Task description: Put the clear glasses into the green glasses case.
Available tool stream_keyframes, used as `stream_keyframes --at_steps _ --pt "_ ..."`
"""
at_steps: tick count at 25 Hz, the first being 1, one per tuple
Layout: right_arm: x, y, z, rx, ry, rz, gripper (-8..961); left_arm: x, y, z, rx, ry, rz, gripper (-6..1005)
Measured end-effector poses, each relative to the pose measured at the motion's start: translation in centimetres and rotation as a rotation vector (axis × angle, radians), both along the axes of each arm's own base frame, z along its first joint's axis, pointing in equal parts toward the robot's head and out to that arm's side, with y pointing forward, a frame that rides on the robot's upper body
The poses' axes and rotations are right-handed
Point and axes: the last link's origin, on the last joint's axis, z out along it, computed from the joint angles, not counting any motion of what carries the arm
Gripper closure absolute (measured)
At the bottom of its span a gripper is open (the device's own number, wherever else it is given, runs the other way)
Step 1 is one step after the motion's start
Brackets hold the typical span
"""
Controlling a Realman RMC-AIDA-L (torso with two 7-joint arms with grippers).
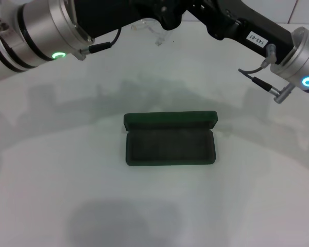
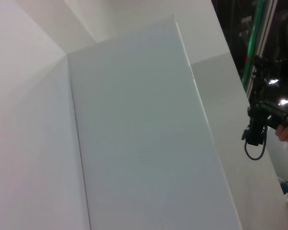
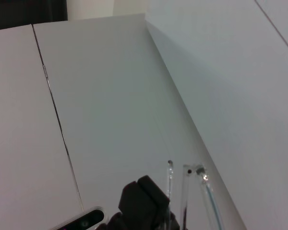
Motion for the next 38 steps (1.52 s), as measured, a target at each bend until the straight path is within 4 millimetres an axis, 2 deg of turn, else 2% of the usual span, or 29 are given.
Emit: stream_keyframes --at_steps 16,29,33,38 --pt "0.0 0.0 0.0 -0.002 0.002 -0.001 844 -0.1 0.1 0.0 0.004 0.002 0.009 972" --pt "0.9 0.9 1.6 0.057 0.015 -0.04 844 -0.3 0.0 0.0 -0.005 0.004 0.012 971" --pt "1.5 1.5 2.2 0.074 -0.058 -0.029 844 -1.0 -0.2 0.5 -0.027 0.019 0.026 971" --pt "1.8 2.1 2.7 0.048 -0.231 0.009 844 -2.9 -0.8 2.5 -0.057 0.042 0.053 971"
